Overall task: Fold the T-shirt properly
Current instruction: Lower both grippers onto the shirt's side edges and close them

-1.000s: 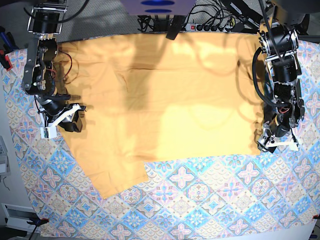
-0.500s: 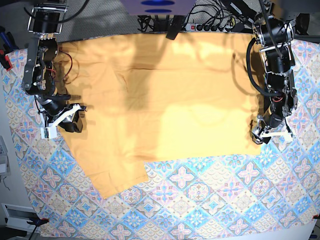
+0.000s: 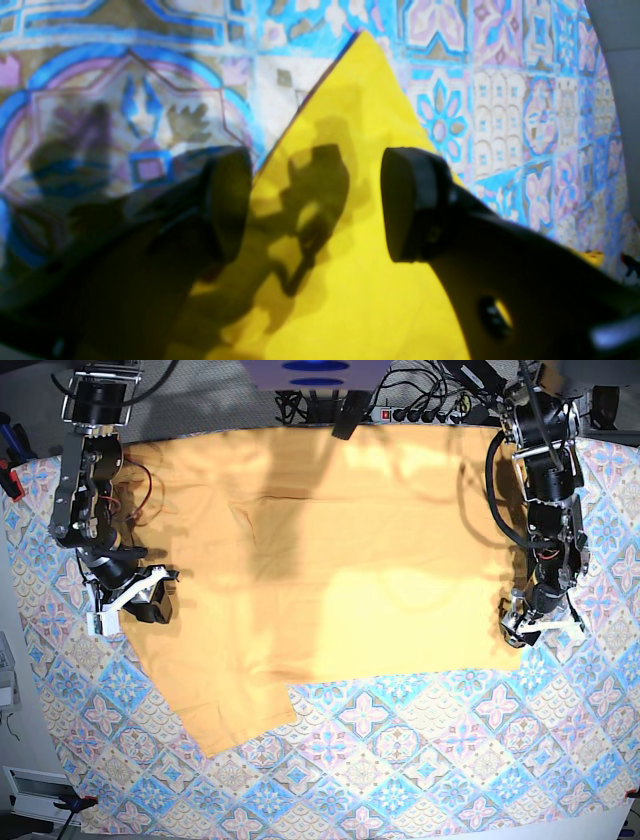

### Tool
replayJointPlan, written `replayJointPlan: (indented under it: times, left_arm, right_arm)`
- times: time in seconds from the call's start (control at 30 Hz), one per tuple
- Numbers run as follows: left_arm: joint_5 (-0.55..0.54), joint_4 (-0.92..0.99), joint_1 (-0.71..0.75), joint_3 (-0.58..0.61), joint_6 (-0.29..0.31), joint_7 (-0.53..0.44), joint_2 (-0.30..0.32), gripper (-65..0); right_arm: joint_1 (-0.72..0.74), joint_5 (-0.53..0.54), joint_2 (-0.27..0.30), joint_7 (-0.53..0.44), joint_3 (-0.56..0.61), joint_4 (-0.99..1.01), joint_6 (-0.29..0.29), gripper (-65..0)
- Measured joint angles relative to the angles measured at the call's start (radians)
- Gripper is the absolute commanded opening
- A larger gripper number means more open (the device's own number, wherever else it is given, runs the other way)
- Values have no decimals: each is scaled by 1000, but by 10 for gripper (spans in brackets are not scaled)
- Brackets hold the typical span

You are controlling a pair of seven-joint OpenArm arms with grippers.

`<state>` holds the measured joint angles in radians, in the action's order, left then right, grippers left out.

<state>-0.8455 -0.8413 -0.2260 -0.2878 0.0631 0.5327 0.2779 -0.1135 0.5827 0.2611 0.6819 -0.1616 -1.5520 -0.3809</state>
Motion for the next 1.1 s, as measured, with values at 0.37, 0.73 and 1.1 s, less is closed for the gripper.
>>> replayJointPlan:
  times: [0.37,0.73,1.1]
  left_arm:
    - [-23,-84,64,-2,5,65,-45,-491]
    - [-3,-285,173,1,-19,123,-50,-650]
    - [1,-453,249,-52,-22,123,-48,-650]
  right_arm:
    - [0,0,1,0,-2,0,0,-485]
    - [3,-1,-23,-1,0,2,1,-485]
    - [11,0,-22,-4,-3,2,0,-485]
